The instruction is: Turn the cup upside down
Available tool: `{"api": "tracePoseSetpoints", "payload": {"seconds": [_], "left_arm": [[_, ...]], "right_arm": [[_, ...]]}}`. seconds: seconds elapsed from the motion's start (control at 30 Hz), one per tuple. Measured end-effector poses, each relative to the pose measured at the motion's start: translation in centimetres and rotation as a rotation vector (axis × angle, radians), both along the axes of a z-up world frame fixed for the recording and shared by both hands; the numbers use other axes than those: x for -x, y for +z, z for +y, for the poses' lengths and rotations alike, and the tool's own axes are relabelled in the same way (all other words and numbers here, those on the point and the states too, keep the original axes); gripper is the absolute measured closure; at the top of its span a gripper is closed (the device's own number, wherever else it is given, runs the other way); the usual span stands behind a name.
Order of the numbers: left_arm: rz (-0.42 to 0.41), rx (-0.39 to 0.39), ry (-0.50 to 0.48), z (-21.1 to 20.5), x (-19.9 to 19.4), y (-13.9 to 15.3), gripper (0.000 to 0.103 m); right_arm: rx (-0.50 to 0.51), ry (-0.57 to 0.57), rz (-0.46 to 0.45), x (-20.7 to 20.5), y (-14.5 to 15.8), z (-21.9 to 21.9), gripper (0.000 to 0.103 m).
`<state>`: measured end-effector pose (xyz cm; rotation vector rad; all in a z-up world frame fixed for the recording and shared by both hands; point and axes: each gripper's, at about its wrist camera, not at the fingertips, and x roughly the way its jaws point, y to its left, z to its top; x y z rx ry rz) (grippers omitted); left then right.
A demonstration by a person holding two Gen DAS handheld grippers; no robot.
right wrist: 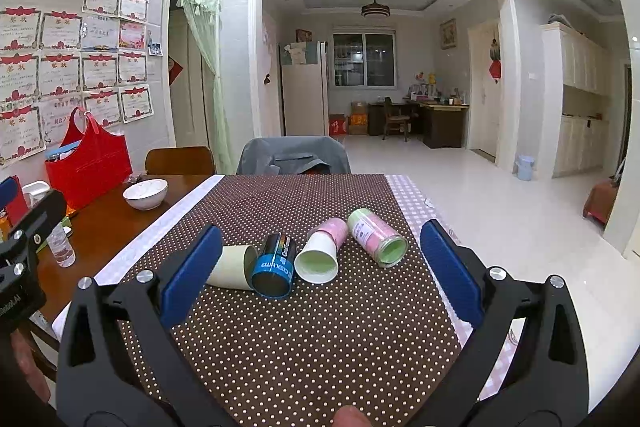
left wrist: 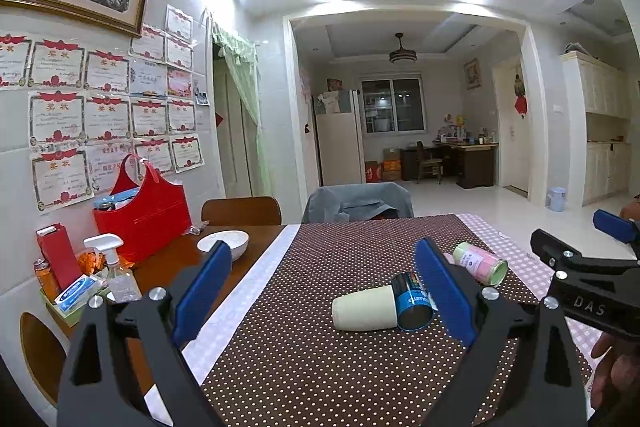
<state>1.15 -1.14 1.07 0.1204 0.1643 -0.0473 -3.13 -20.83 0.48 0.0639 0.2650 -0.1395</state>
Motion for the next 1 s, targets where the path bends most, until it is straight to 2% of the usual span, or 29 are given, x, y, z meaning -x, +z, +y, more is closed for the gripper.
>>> {"api": "tracePoseSetpoints", "payload": {"seconds": [0.43, 0.83, 1.0], "left_arm": [[0.065, 0.006, -0.02, -0.5, -4.0, 0.5, 0.011], [0.126, 0.01, -0.017, -0.9, -9.4, 0.9, 0.011], [0.173, 0.008, -0.009, -0.8, -12.0, 0.3, 0.011]], "right_arm": [[0.008, -0.005, 0.035, -3.1, 1.0, -0.9, 0.006], [0.019, 0.007, 0.094, -8.3, 1.8, -1.8, 0.006], [0.024, 0.022, 0.131, -10.6, 1.5, -1.9, 0.006]]}}
